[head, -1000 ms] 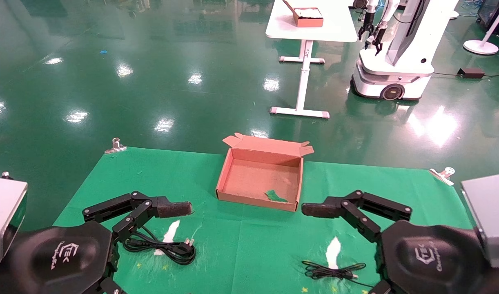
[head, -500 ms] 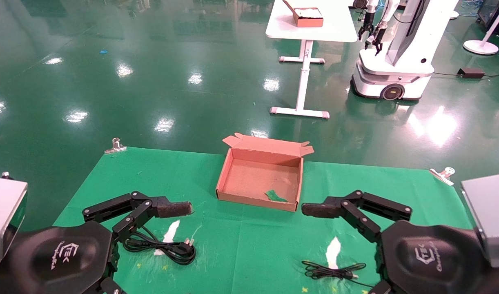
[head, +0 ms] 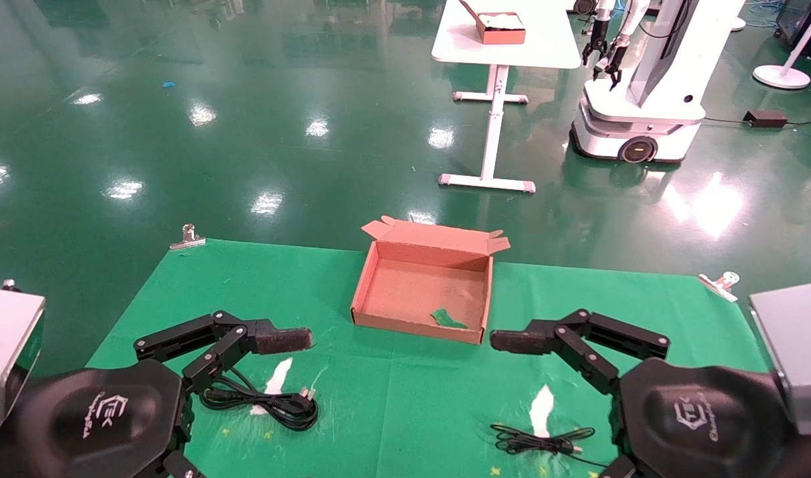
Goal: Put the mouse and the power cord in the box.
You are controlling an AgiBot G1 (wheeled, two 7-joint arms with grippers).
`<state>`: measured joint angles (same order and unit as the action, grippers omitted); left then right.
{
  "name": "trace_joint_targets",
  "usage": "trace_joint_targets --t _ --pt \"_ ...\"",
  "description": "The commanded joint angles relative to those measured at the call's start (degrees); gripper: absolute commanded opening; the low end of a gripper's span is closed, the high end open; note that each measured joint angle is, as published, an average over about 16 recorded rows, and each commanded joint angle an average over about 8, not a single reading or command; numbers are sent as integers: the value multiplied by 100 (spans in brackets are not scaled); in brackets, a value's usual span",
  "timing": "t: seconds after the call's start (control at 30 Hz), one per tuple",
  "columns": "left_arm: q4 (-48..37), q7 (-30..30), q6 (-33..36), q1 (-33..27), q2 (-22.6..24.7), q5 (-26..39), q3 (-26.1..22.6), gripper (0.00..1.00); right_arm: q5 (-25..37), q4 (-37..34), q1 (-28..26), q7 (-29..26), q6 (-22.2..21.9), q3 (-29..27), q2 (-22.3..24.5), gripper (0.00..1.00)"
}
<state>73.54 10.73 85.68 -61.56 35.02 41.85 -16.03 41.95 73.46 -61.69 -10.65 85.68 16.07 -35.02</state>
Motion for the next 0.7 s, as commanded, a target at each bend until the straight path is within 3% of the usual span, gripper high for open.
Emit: trace_joint_targets --t 0.03,0.5,0.7 --pt "0 0 0 0 0 0 0 100 0 0 0 0 0 0 0 100" --pt "11 -20 18 -4 -8 15 2 100 -1 1 1 -1 0 0 0 100" --pt "-146 -197 185 -189 -8 301 -102 100 45 -15 26 24 31 17 38 100"
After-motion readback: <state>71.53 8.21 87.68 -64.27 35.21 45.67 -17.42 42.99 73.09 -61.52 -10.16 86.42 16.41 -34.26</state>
